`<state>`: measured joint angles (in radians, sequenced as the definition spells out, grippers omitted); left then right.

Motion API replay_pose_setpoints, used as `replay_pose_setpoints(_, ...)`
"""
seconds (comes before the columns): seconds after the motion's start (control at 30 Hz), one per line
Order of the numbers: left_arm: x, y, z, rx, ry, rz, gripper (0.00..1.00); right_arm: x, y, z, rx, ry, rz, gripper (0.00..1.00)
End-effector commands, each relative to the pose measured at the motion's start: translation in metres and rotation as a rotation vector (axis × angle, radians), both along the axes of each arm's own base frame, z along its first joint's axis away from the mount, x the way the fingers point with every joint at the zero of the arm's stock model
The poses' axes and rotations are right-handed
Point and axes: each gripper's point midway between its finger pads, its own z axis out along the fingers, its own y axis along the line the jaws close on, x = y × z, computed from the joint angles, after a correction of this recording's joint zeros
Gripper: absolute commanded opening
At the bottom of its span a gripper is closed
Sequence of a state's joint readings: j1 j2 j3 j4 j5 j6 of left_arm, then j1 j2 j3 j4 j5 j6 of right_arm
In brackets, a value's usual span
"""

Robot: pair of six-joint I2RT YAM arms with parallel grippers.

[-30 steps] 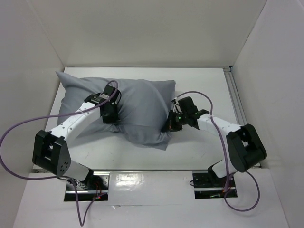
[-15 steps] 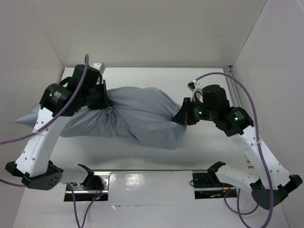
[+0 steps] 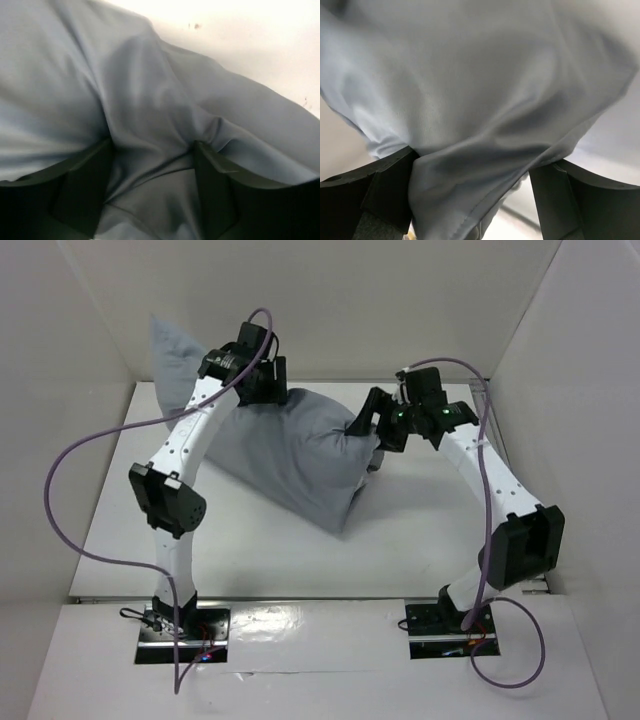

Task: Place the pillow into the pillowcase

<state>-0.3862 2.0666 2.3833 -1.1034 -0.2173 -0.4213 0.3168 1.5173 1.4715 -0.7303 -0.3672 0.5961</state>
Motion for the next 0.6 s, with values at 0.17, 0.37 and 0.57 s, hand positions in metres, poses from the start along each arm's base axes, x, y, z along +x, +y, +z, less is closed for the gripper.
replay_pose_setpoints(0.17, -0.098, 0.003, 0.169, -0.230, -0.483, -0.039, 0.68, 0.022, -0.094, 0.079, 0.011, -0.336, -0.375, 0.85)
replay_pose_setpoints(0.37, -0.105, -0.046, 0.088, -0.097, -0.232, -0.153, 0.58, -0.007, -0.134, 0.092, 0.013, -0.446, -0.512, 0.72)
replay_pose_setpoints(0.57, -0.106, -0.051, 0.032, -0.031, -0.072, -0.109, 0.61, -0.024, -0.101, 0.027, -0.061, -0.222, -0.219, 0.72)
